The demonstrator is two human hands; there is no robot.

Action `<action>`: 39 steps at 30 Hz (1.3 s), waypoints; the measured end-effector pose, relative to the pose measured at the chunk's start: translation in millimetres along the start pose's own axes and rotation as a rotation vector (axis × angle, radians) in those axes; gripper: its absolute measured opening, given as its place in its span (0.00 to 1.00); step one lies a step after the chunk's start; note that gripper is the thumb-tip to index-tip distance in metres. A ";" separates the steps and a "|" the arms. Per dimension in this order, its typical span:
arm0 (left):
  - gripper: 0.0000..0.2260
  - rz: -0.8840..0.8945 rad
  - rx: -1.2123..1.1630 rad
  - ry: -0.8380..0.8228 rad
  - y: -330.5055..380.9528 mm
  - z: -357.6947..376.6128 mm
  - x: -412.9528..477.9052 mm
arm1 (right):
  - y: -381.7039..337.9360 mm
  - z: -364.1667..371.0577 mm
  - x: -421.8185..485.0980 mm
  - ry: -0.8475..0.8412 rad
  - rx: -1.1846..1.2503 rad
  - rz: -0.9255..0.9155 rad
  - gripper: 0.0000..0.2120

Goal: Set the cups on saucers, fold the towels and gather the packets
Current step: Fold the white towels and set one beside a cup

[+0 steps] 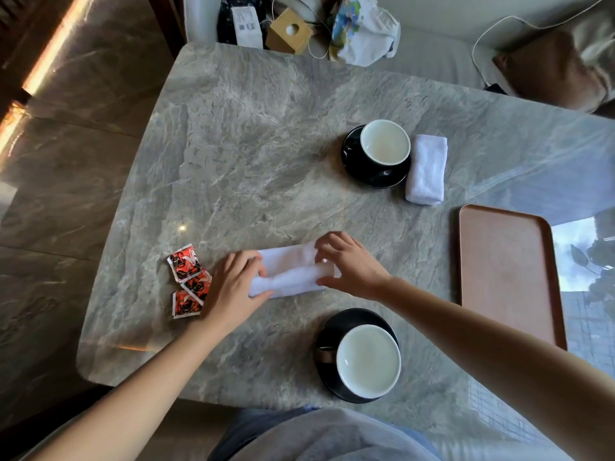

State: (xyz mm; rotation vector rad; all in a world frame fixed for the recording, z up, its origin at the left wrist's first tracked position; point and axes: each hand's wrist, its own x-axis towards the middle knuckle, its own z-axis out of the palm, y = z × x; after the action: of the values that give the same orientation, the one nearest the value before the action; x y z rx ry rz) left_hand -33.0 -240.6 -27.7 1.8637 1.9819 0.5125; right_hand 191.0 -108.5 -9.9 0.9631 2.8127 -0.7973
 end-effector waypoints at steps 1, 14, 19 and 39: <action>0.12 -0.001 -0.055 -0.031 0.6 -2.4 -3.2 | -2.7 -1.3 -4.0 -0.006 0.024 -0.012 0.14; 0.08 -0.384 -0.479 -0.134 -13.9 3.4 5.8 | -6.4 7.0 0.8 -0.007 0.556 0.415 0.13; 0.09 -0.478 -0.427 -0.130 -14.7 12.5 9.4 | -4.9 21.9 3.6 0.049 0.529 0.480 0.17; 0.21 -0.183 0.120 0.232 4.5 6.1 -0.6 | -7.6 33.0 2.3 0.030 0.102 0.354 0.25</action>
State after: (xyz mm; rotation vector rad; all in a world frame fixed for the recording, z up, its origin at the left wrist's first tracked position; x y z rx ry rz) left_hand -26.0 -240.9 -30.7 1.7335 2.3556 0.5899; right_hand 181.3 -128.5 -35.5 1.4452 2.5323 -0.8863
